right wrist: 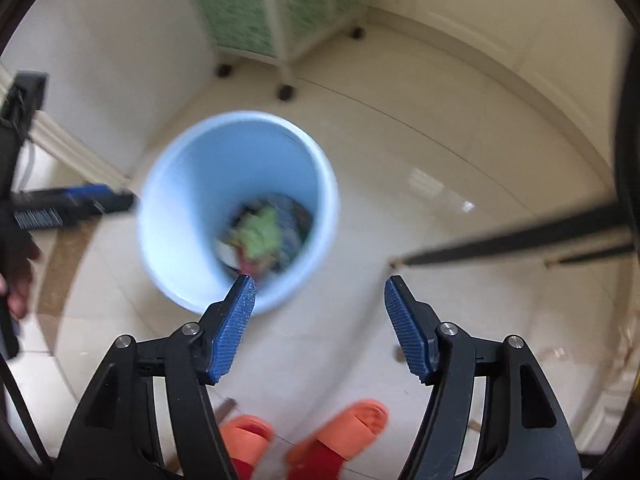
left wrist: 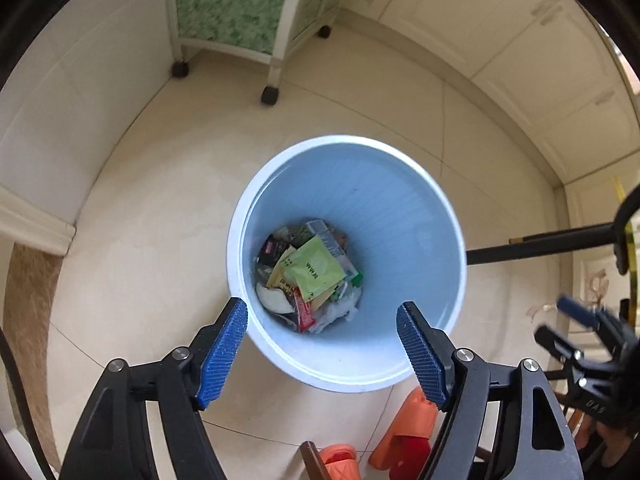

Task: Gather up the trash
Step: 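Lower the right tool to the ginger piece on the floor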

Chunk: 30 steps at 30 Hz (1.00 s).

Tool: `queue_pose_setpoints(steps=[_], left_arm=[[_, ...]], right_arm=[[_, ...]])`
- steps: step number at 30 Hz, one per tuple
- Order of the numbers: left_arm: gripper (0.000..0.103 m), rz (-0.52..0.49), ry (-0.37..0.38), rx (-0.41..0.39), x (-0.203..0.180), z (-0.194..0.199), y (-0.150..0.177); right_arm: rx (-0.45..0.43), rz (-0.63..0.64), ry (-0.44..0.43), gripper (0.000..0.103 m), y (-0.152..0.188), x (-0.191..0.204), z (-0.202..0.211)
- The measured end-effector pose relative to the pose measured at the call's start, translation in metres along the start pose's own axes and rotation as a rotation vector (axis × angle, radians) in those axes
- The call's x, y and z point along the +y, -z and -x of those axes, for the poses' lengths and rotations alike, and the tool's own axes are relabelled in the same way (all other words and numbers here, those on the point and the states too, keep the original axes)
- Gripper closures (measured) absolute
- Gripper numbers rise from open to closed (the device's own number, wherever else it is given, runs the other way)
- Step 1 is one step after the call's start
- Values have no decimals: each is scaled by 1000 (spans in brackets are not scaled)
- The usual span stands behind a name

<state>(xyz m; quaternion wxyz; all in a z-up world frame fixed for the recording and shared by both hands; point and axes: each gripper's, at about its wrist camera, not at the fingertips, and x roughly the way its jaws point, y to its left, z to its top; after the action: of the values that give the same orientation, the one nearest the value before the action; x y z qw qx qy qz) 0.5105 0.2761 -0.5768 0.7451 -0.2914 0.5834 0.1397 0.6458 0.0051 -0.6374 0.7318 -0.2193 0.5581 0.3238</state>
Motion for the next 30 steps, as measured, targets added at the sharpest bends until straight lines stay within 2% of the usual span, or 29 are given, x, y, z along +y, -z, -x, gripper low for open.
queue_pose_setpoints(steps=[7, 8, 9, 14, 17, 19, 20, 21, 27, 30], left_arm=[[34, -3, -107, 45, 8, -64, 3], [42, -1, -119, 54, 8, -73, 3], [46, 3, -126, 63, 9, -81, 4], [50, 1, -176, 83, 9, -116, 3], [51, -4, -195, 94, 9, -134, 1], [64, -18, -231, 110, 8, -145, 0], [75, -35, -269, 121, 7, -151, 0], [78, -51, -294, 130, 7, -156, 0], [78, -48, -271, 117, 7, -169, 2], [78, -51, -268, 114, 5, -175, 4]], right_arm=[[75, -233, 95, 35, 62, -68, -52], [88, -251, 116, 35, 68, -74, -61], [96, -267, 132, 34, 80, -83, -71], [209, -320, 156, 34, 115, -111, -131], [274, -399, 142, 34, 135, -133, -167], [315, -440, 127, 34, 147, -147, -188], [333, -456, 125, 34, 151, -153, -200], [345, -465, 117, 34, 158, -160, -207], [372, -499, 55, 34, 166, -165, -251], [399, -520, 54, 35, 167, -169, -271]])
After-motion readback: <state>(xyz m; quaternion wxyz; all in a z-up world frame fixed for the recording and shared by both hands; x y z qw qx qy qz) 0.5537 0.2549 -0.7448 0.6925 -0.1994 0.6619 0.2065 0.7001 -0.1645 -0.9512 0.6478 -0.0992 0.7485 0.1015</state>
